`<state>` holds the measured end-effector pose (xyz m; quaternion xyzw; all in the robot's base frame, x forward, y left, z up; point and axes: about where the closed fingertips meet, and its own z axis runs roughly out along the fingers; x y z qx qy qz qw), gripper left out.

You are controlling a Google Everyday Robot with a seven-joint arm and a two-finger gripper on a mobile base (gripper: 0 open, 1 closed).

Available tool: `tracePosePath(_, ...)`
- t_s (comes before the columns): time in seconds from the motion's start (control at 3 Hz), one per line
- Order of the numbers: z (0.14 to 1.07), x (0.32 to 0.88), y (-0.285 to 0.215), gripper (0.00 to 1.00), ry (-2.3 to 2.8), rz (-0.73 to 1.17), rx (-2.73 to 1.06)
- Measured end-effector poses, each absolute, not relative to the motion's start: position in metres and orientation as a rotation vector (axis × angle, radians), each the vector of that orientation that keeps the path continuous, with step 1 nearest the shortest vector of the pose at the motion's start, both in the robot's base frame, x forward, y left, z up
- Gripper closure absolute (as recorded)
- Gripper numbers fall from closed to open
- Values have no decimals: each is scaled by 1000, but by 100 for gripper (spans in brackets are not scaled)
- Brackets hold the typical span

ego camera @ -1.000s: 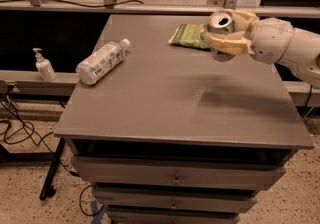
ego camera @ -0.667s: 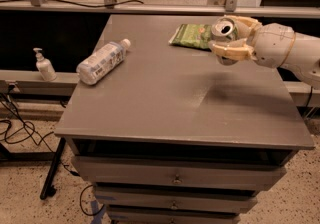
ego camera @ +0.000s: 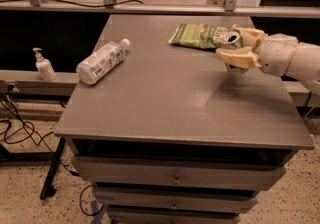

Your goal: Place 7up can upright

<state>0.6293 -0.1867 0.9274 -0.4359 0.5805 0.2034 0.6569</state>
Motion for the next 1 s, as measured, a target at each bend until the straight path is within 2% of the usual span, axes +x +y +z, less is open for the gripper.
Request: tracePosePath(1.0,915,647,-211,100,1467,646,-697)
